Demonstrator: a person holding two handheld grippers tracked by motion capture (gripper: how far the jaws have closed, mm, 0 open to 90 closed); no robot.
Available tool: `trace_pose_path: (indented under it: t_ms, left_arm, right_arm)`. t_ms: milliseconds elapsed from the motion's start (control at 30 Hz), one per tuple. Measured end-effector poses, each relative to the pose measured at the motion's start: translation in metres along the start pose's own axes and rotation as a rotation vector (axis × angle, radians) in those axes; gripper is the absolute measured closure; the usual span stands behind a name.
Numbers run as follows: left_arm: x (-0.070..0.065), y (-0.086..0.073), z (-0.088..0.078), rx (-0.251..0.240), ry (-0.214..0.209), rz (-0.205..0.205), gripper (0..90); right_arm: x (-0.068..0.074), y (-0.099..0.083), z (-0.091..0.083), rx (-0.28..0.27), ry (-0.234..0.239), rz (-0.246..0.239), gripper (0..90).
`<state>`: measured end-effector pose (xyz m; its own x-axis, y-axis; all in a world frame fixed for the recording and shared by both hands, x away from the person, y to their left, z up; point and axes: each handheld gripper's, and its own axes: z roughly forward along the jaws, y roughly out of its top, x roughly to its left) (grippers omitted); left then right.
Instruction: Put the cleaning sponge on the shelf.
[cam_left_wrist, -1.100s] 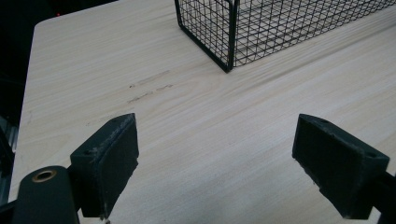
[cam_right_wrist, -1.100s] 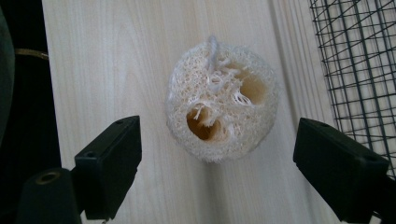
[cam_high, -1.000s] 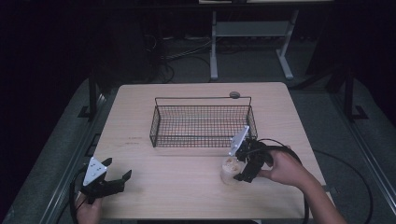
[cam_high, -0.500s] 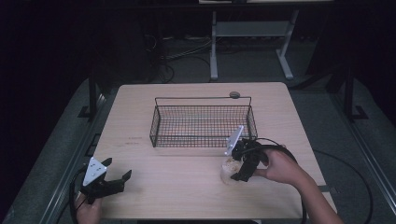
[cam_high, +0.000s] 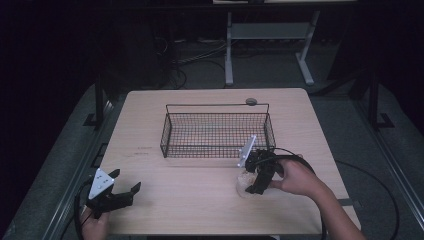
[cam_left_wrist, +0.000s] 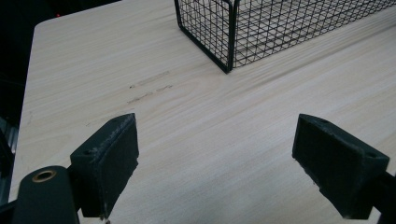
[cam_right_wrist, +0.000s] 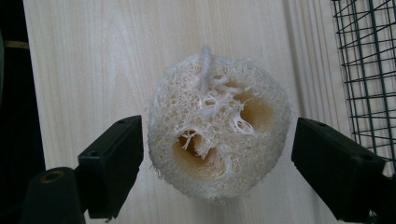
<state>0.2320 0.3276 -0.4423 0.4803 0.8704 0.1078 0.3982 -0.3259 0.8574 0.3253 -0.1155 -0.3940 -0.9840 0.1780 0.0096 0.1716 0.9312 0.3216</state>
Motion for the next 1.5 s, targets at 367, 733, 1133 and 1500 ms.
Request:
trace_pose_path:
  t_ms: [367, 733, 1133, 1500]
  left_arm:
    - [0.001, 0.000, 0.000, 0.000, 0.001, -0.002, 13.7]
    - [0.000, 0.000, 0.000, 0.000, 0.001, -0.002, 13.7]
    - [0.000, 0.000, 0.000, -0.001, 0.000, -0.004, 13.7]
    - [0.000, 0.000, -0.001, -0.001, 0.001, -0.005, 13.7]
  right_arm:
    - [-0.001, 0.001, 0.003, 0.013, 0.012, -0.002, 25.2]
    - [0.000, 0.000, 0.000, 0.006, 0.021, 0.002, 28.0]
    - [-0.002, 0.011, -0.015, -0.015, 0.014, -0.013, 28.2]
    - [-0.009, 0.020, -0.032, -0.042, 0.016, -0.026, 28.2]
